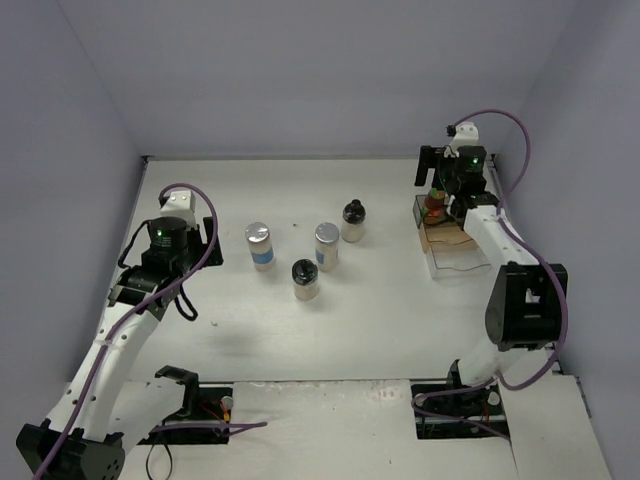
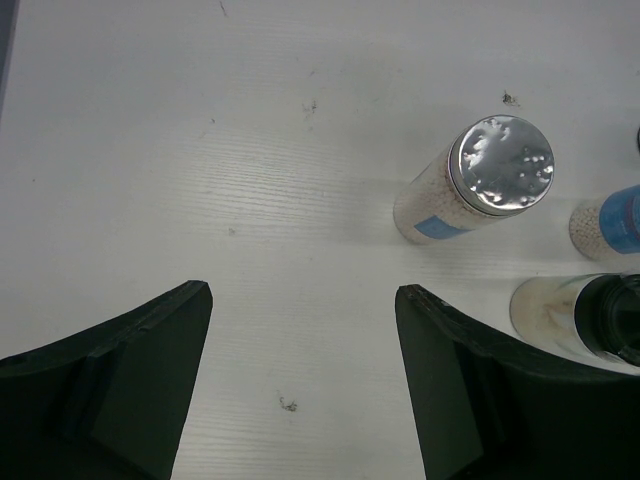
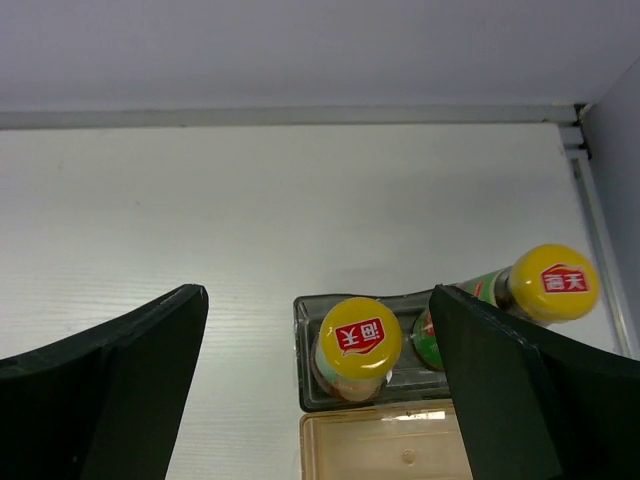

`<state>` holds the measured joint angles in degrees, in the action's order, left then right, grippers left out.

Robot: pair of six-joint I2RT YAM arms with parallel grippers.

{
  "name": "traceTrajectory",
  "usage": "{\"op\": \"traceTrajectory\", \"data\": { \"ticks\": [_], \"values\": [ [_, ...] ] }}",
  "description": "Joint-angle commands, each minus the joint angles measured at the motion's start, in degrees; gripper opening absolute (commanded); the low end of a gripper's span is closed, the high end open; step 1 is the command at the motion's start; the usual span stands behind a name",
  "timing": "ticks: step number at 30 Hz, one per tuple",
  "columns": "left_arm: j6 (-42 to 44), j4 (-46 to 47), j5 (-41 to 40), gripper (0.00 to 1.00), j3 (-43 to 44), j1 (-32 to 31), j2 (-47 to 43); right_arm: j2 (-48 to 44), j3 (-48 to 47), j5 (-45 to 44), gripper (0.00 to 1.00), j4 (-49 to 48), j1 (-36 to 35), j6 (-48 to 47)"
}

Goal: Organize the condiment bottles

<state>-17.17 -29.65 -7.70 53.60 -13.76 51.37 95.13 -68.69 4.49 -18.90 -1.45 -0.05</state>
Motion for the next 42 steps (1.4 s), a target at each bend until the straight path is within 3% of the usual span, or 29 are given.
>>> {"op": "traceTrajectory", "data": {
  "ticks": [1, 10, 21, 34, 42],
  "values": [
    [-0.5, 3.6, 0.1, 0.74, 1.3, 0.6, -0.5, -8.3, -5.1, 1.4, 1.00, -0.4, -1.9, 0.1],
    [-0.5, 3.5, 0.1, 0.74, 1.2, 0.6, -0.3, -16.5, -3.9, 7.3, 1.00, 5.7, -13.9, 1.1],
    [-0.6, 3.6, 0.1, 0.74, 1.2, 0.6, -0.5, -12.7, 0.6, 8.5, 1.00, 5.1, -29.6, 4.4],
    [-0.5, 3.7, 0.1, 0.74, 1.1, 0.6, -0.8, -4.2, 3.3, 7.4, 0.99, 5.0, -35.3, 5.7],
    [-0.6, 3.7, 0.2, 0.74, 1.1, 0.8, -1.1, -2.8, 5.8, 6.5, 0.82, 5.6, -36.8, 6.2]
  ]
}}
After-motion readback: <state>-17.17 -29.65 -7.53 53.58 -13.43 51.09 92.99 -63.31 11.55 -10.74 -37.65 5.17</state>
